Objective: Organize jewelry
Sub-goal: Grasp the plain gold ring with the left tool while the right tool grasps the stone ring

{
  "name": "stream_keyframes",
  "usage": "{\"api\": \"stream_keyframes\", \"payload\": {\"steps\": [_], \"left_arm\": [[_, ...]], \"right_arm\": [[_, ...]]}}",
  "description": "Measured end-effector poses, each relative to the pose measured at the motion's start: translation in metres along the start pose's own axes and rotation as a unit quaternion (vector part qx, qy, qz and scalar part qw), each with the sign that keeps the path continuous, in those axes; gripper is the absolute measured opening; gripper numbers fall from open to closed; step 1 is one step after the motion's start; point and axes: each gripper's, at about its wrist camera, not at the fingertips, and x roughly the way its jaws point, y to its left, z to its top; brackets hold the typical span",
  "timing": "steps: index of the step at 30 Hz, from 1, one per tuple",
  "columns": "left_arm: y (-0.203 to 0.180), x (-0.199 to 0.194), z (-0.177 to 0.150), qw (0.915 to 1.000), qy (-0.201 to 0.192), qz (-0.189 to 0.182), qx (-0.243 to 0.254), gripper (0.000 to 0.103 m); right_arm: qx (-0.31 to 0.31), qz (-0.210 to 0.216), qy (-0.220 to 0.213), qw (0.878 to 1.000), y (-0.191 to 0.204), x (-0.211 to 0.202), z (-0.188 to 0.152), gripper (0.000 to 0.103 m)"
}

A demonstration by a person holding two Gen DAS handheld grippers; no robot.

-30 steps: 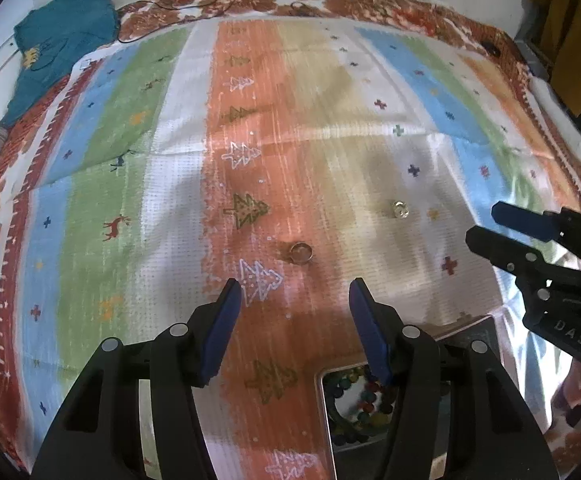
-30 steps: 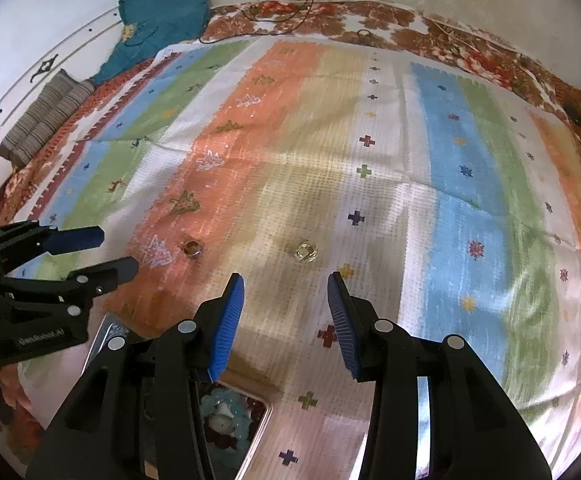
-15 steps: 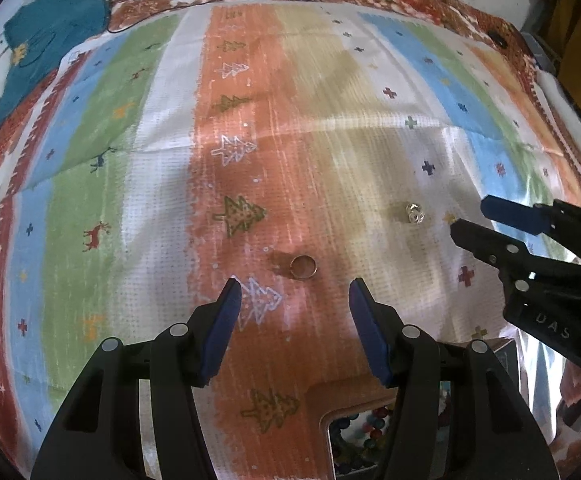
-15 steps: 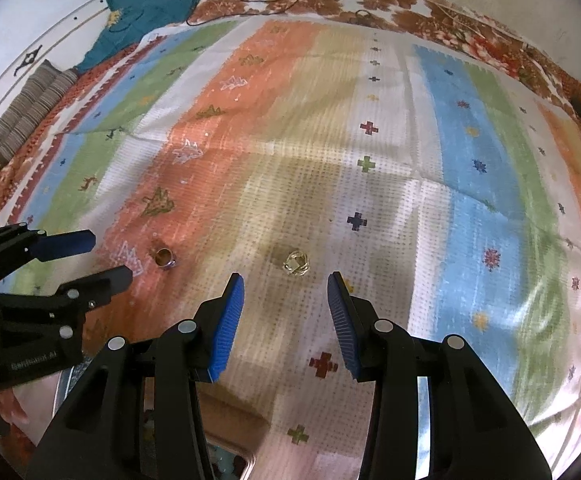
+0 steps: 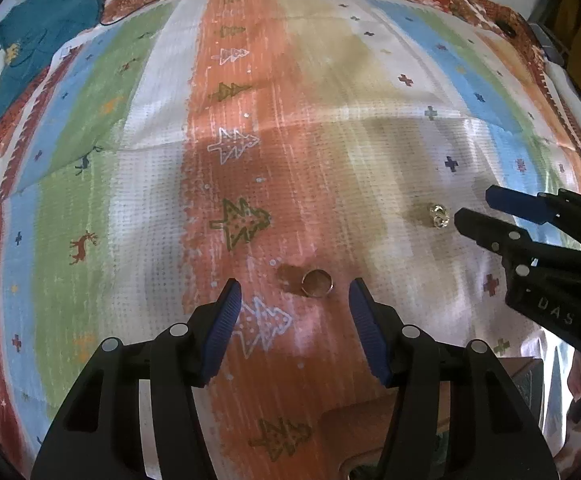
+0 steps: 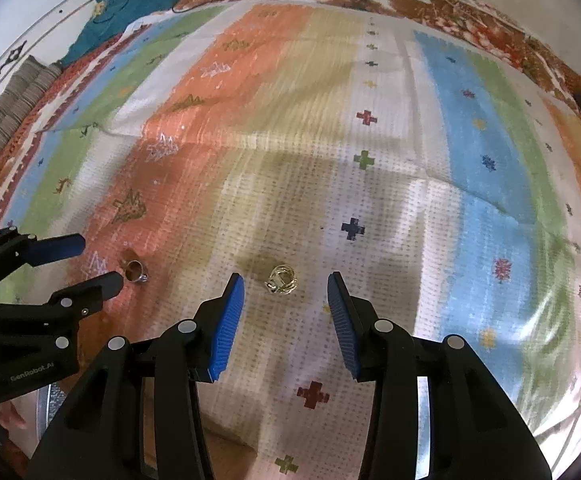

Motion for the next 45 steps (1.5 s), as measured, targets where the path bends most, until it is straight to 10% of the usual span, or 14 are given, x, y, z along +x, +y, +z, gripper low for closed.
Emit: {"api": "stream_keyframes", "payload": {"steps": [24,34,45], "left_arm": [[-0.004,0.028,0.009,0.9994,0.023,-0.016,0.019,0.039],[-0.016,0.036,0.012,0.999,0.026,0.003,0.035,0.019],[-0.023,0.035,0.009,0.999,0.017,0.009,0.039,0.019]], "right_arm": [[-0.006,-0.003,0.04,0.999,0.004,0.033,0.004,0.043],[-0.014,-0.013,0.048,0.999,0.007,0.036,0.007,0.025],[-0.014,-0.005,0.042,0.999,0.007,0.032,0.004,0.011]]}}
